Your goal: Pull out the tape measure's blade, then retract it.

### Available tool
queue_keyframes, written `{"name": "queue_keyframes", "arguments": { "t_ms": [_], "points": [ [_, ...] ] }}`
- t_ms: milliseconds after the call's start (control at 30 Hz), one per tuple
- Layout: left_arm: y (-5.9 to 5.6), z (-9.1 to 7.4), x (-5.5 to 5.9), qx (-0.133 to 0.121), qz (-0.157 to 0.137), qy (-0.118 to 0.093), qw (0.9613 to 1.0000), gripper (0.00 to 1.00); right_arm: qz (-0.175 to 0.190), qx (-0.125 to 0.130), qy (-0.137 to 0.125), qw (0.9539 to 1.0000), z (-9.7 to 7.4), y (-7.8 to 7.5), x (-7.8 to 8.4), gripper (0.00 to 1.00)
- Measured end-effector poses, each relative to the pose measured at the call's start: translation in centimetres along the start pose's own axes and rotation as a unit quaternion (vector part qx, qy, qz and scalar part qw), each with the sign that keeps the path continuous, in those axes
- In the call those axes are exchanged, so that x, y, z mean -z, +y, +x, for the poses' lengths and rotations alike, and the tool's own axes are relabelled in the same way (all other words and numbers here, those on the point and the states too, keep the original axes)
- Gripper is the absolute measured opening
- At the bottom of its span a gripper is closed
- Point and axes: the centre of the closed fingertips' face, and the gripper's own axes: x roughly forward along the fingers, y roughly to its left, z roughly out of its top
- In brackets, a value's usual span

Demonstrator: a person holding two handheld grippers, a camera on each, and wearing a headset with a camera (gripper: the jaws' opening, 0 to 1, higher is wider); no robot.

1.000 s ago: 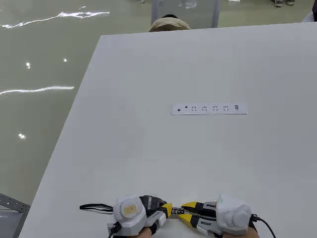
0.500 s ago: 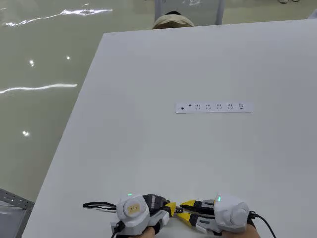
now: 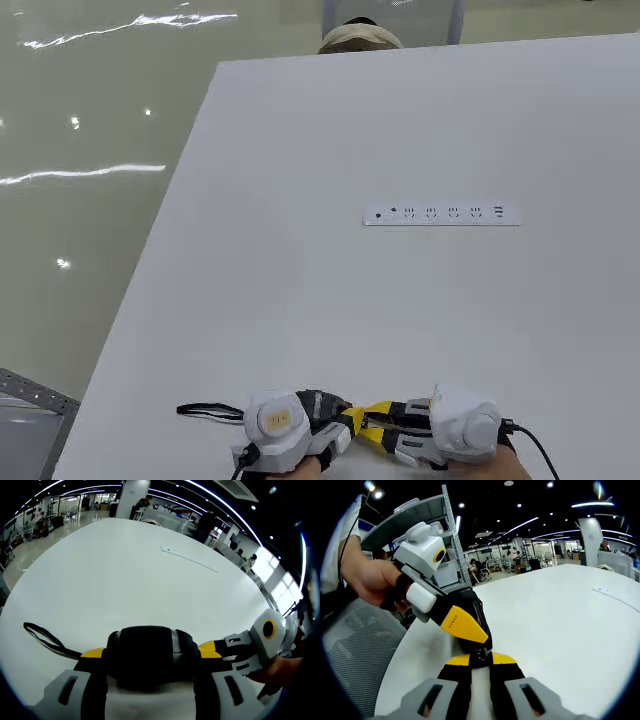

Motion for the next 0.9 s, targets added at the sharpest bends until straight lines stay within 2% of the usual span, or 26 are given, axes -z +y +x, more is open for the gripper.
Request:
{"name": "queue_keyframes", "arguments": {
  "t_ms": [333,900],
  "points": [
    [0.04,0.07,-0.01,0.0,-0.001,0.0,1.0,0.68,-0.007,-0.009,0.004,0.9999,0.36,0.02,-0.08,0.11],
    [-0.09,-0.01,-0.06,0.001,0.0,-0.001,1.0,0.68,-0.005,-0.005,0.008,0.9999,0.61,0.08,-0.14,0.11]
  ]
}}
